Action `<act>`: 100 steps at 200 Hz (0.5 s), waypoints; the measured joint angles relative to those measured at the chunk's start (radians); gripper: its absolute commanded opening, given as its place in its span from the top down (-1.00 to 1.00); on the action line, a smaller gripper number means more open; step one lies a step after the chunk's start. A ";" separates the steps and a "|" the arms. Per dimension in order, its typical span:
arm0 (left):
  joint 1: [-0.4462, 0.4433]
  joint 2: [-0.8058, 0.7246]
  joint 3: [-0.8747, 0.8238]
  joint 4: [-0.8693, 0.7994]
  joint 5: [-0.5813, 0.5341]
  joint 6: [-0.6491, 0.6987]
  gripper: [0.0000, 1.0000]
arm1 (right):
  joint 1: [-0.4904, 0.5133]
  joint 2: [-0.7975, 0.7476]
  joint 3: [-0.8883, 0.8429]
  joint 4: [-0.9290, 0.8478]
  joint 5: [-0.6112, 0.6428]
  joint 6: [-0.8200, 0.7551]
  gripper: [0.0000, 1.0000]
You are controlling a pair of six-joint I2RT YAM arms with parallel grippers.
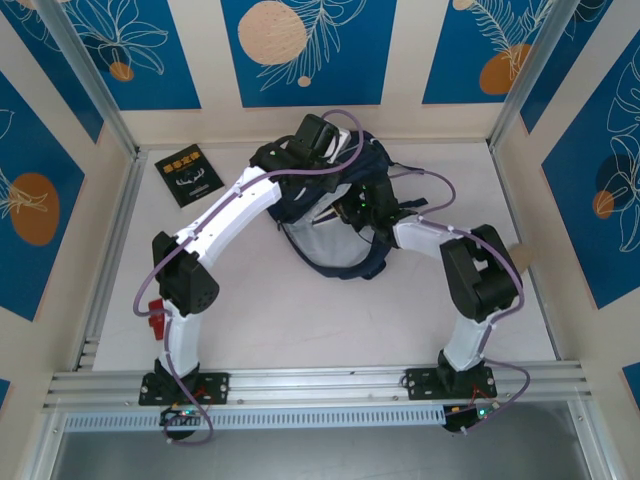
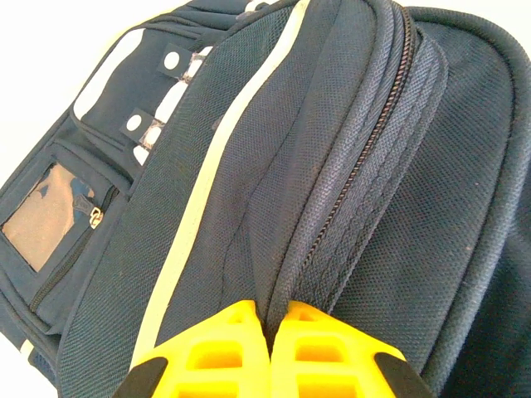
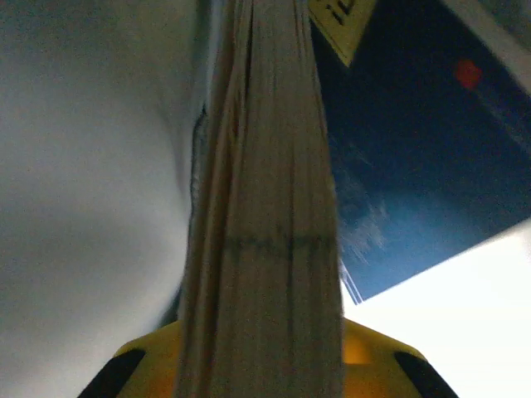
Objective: Pack the student bag
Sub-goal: Place the book in the student bag.
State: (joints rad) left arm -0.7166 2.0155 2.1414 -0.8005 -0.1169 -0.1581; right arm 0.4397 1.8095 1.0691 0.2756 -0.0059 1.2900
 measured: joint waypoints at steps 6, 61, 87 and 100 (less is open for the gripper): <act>0.000 0.000 0.000 0.000 -0.004 -0.001 1.00 | 0.002 0.019 0.015 0.008 0.004 0.010 0.64; 0.001 0.000 0.002 0.001 -0.030 -0.013 1.00 | -0.006 0.104 0.092 -0.004 0.007 0.035 -0.14; 0.001 0.000 0.010 -0.005 -0.030 -0.020 1.00 | -0.011 0.099 0.092 -0.040 -0.005 0.038 -0.26; 0.001 0.000 0.012 -0.006 -0.030 -0.020 1.00 | -0.016 0.084 0.086 -0.067 -0.021 0.037 -0.27</act>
State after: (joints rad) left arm -0.7158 2.0155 2.1536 -0.8070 -0.1471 -0.1780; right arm 0.4232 1.8935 1.1549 0.2089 -0.0265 1.3273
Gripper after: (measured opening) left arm 0.042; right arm 0.631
